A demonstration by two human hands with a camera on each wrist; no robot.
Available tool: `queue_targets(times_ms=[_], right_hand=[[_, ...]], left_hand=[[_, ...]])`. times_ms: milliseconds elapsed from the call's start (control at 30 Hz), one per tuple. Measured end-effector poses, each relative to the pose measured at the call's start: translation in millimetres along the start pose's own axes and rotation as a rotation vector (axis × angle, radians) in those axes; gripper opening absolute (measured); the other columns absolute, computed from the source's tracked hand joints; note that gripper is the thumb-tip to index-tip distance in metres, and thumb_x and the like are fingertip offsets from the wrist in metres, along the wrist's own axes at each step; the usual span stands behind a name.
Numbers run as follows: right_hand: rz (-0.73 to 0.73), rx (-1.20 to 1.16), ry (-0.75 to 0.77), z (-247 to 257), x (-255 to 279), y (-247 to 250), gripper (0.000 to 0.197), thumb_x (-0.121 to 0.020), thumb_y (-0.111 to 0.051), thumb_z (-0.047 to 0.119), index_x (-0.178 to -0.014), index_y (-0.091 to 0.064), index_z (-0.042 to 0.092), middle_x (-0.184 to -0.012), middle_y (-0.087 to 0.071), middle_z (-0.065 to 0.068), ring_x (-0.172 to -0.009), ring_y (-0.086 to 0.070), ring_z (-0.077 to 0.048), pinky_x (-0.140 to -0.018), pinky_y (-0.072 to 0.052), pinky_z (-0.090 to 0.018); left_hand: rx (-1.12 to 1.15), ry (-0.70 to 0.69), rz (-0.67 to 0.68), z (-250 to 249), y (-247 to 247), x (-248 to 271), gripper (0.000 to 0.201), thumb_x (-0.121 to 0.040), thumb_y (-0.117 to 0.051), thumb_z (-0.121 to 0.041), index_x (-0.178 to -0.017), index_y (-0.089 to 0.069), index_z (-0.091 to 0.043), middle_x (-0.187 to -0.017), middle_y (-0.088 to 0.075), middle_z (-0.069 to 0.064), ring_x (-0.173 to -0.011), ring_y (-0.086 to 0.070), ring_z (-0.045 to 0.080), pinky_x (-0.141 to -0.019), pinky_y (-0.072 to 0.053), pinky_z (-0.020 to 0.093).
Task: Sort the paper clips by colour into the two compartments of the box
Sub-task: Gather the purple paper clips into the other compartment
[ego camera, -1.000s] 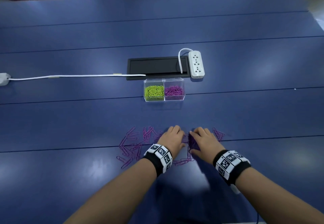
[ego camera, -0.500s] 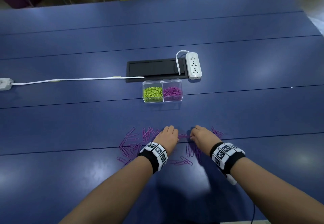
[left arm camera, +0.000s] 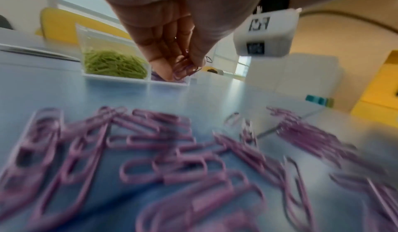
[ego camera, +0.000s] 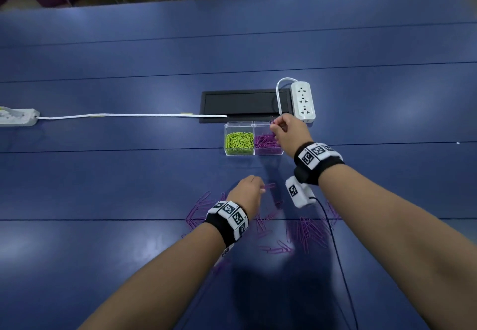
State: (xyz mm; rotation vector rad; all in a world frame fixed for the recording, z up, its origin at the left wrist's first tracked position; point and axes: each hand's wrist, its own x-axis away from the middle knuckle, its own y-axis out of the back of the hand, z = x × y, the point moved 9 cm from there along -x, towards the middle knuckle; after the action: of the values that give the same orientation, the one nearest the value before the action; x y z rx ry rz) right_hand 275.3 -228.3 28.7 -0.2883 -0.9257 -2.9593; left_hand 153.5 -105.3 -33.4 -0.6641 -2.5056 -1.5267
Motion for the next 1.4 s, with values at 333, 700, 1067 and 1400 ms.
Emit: queue_targets(times_ms=[333,700,1067,1400], right_hand=[[-0.018,0.195,-0.015,-13.0,-0.6,17.1,0.016,-0.089,-0.054,0.013,-0.097,-0.068,0.01,-0.095,-0.068,-0.008,-0.083,-0.062,-0.02,-0.083,-0.05,-0.027],[0.103,0.464,-0.249,-141.0,89.9,72.8,0.026,-0.09,-0.054,0.019,-0.112,-0.062,0.007,-0.114,-0.057,-0.014,-0.107,-0.056,-0.03,-0.096,-0.045,-0.039],[0.154,0.544,-0.18,-146.4,170.2,23.4,0.067,-0.079,-0.061,0.056,-0.128,-0.045,0.014,-0.117,-0.043,-0.006,-0.116,-0.039,-0.024,-0.102,-0.039,-0.034],[0.192,0.599,-0.061,-124.8,191.1,-25.0,0.056,-0.084,-0.063,0.041,-0.129,-0.044,0.013,-0.125,-0.041,-0.007,-0.115,-0.039,-0.025,-0.099,-0.04,-0.033]], left_hand=[[0.026,-0.01,-0.23,-15.6,100.3,-61.6,0.016,-0.096,-0.048,-0.018,-0.103,-0.058,-0.007,-0.109,-0.058,0.011,-0.101,-0.055,0.026,-0.088,-0.042,0.035],[-0.49,-0.076,-0.052,-51.4,80.2,-119.6,0.026,-0.093,-0.052,-0.012,-0.117,-0.055,-0.002,-0.119,-0.054,0.016,-0.115,-0.048,0.032,-0.091,-0.044,0.039],[-0.137,-0.088,0.087,-41.6,-19.4,-4.1,0.047,-0.09,-0.056,-0.04,-0.129,-0.048,-0.014,-0.125,-0.044,0.006,-0.121,-0.039,0.022,-0.103,-0.041,0.037],[-0.111,-0.056,0.107,-29.8,-56.4,25.2,0.026,-0.098,-0.046,-0.021,-0.122,-0.051,-0.01,-0.123,-0.045,0.007,-0.118,-0.041,0.023,-0.096,-0.041,0.033]])
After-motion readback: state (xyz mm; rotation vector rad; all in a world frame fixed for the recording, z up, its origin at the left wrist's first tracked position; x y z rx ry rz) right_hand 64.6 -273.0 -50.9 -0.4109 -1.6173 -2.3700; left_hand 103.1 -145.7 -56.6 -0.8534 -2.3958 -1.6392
